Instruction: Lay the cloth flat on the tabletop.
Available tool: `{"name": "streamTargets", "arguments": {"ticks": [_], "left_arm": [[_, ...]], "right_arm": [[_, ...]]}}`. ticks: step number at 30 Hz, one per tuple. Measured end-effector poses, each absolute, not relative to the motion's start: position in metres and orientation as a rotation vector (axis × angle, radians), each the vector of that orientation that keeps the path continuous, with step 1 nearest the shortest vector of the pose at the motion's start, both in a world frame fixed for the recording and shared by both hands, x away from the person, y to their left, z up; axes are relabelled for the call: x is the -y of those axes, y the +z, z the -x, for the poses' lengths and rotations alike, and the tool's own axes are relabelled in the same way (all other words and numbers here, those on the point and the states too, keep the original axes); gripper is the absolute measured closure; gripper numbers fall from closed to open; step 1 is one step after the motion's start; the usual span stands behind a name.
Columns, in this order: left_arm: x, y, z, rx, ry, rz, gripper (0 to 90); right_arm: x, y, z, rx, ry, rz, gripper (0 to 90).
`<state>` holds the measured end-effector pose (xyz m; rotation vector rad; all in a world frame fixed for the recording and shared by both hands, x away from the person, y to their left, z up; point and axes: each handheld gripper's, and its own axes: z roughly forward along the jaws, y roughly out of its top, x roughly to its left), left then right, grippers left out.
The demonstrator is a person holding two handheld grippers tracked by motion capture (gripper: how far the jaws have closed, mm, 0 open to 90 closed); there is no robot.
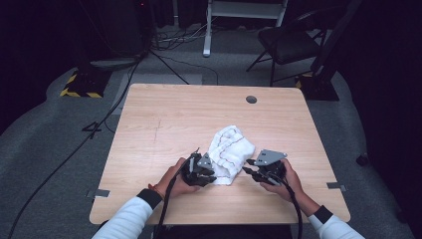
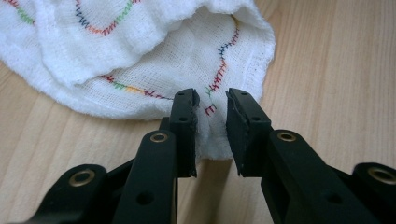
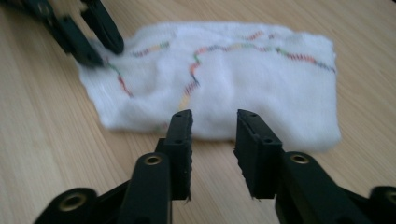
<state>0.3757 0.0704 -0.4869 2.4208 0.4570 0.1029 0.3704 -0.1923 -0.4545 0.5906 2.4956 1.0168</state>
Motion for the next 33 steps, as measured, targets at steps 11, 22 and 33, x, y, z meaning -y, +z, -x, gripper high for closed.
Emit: {"name": "streamTargets", "arguments": {"ticks": [11, 22, 33], "left_arm": [[-0.068, -0.488, -0.374, -0.446, 0.11, -2.415, 72.8], [-0.068, -0.487, -0.375, -0.442, 0.103, -2.423, 73.1], [-0.055, -0.488, -0.371, -0.436, 0.068, -2.418, 60.7]], "right_arm": [[0.126, -0.467, -0.38, -2.563, 0.905, -0.464, 51.6], [0.158, -0.461, -0.383, -2.499, 0.876, -0.575, 83.3], [0.238, -0.475, -0.345, -2.5, 0.855, -0.781, 81.1]]}}
